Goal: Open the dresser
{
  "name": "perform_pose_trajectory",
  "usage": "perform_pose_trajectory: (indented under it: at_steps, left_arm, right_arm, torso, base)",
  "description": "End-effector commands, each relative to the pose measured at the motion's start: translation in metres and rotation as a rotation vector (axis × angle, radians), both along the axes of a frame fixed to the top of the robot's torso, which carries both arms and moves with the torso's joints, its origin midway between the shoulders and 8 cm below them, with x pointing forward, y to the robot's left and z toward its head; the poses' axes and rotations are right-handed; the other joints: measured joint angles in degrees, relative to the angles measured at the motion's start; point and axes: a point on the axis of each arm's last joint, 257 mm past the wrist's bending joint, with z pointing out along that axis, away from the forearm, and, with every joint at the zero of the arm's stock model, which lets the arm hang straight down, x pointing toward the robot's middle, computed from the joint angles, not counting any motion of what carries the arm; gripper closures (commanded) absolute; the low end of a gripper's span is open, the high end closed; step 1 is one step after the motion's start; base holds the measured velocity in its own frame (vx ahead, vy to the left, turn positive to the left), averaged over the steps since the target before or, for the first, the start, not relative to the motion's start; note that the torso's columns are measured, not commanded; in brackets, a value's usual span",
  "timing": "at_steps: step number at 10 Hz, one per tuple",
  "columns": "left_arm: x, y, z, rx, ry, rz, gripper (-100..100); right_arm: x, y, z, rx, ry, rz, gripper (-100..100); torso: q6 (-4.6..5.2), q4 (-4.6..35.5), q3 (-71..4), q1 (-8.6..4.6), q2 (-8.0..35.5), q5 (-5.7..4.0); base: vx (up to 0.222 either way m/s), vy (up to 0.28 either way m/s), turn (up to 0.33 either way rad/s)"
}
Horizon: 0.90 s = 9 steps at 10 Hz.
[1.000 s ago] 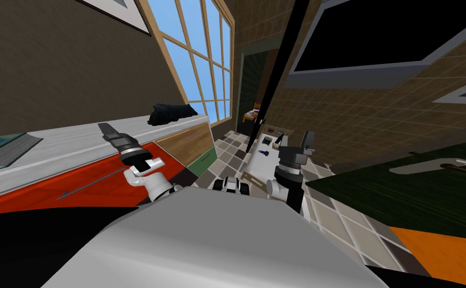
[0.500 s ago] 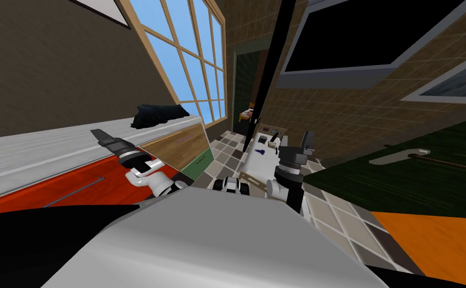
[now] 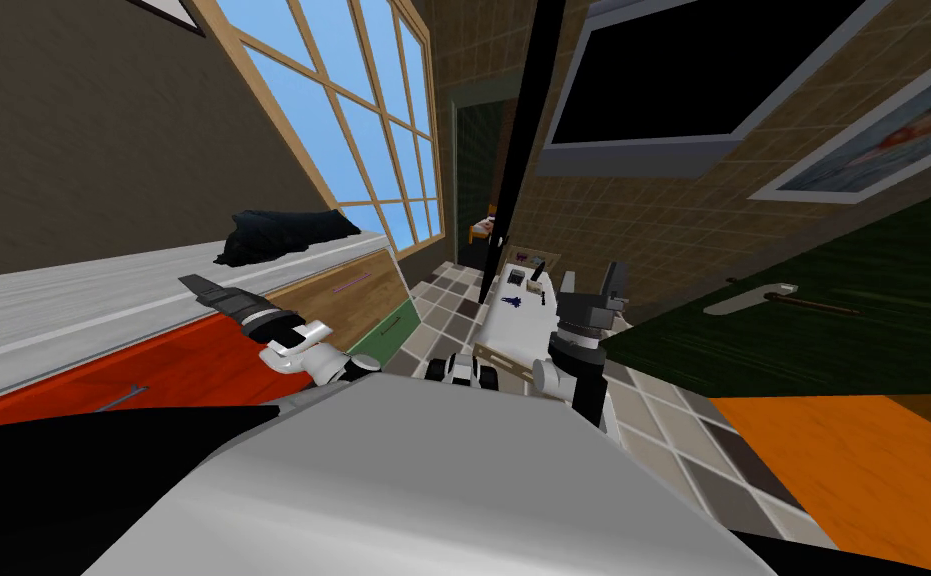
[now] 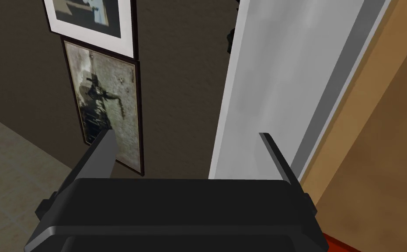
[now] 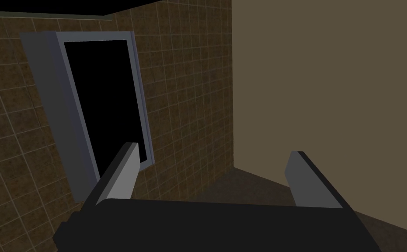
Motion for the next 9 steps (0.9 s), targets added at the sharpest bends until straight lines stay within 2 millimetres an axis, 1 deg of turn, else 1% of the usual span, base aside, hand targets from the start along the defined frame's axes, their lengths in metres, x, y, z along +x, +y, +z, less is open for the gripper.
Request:
perform_pose_trajectory:
  at_steps: [1,2,3,4,5,6,8,9]
  left_arm:
    - [-0.013,0.011,-0.027,-0.067,-0.018,0.038,-100]
    - [-0.017,0.014,-0.044,-0.111,-0.029,0.054,-100]
    - [-0.018,0.015,-0.061,-0.152,-0.039,0.066,-100]
    - [-0.021,0.016,-0.062,-0.154,-0.04,0.071,-100]
    - [-0.021,0.016,-0.062,-0.154,-0.04,0.071,-100]
    - [-0.023,0.017,-0.08,-0.195,-0.049,0.084,-100]
    - [-0.023,0.017,-0.08,-0.195,-0.049,0.084,-100]
    - [-0.024,0.015,-0.097,-0.234,-0.057,0.093,-100]
  right_arm:
    - [0.0,0.0,0.0,0.0,0.0,0.0,0]
    - [0.0,0.0,0.0,0.0,0.0,0.0,0]
    - [0.0,0.0,0.0,0.0,0.0,0.0,0]
    - [0.0,0.0,0.0,0.0,0.0,0.0,0]
    - [0.0,0.0,0.0,0.0,0.0,0.0,0]
    - [0.0,0.0,0.0,0.0,0.0,0.0,0]
    - [0.0,0.0,0.0,0.0,0.0,0.0,0]
    - [0.0,0.0,0.0,0.0,0.0,0.0,0]
  torso:
    - [0.19,-0.1,-0.1,0.12,-0.2,0.15]
    - [0.15,-0.2,-0.1,0.32,-0.3,0.31]
    - [0.36,-0.3,-0.1,0.55,-0.4,0.65]
    - [0.6,-0.4,-0.2,0.69,-0.7,0.86]
    - [0.58,-0.4,-0.3,0.82,-0.8,0.91]
    - [0.48,-0.4,-0.3,1.02,-0.8,1.05]
    - [0.78,-0.5,-0.3,1.09,-1.0,1.24]
    - [0.8,-0.5,-0.4,1.06,-1.0,1.16]
  base:
    - [0.041,-0.031,-0.07]
    - [0.04,-0.017,-0.11]
    - [0.025,-0.043,-0.188]
    - [0.021,-0.045,-0.081]
    - [0.019,-0.014,0.008]
    - [0.028,-0.01,-0.079]
    - [0.014,-0.011,-0.027]
    - [0.02,-0.018,-0.128]
